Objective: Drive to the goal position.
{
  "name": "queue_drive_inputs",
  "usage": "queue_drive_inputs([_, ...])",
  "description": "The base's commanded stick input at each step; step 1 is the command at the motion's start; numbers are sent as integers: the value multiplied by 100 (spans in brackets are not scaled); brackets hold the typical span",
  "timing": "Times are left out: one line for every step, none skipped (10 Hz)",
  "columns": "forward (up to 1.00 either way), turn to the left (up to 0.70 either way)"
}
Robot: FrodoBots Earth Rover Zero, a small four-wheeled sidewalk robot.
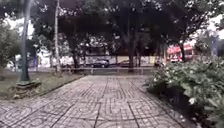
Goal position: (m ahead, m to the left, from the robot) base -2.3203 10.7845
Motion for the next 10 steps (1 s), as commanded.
queue_drive_inputs([100, 0])
queue_drive_inputs([100, 6])
queue_drive_inputs([100, 27])
queue_drive_inputs([100, 17])
queue_drive_inputs([100, 0])
queue_drive_inputs([100, 0])
queue_drive_inputs([100, 6])
queue_drive_inputs([100, 22])
queue_drive_inputs([100, 9])
queue_drive_inputs([100, 0])
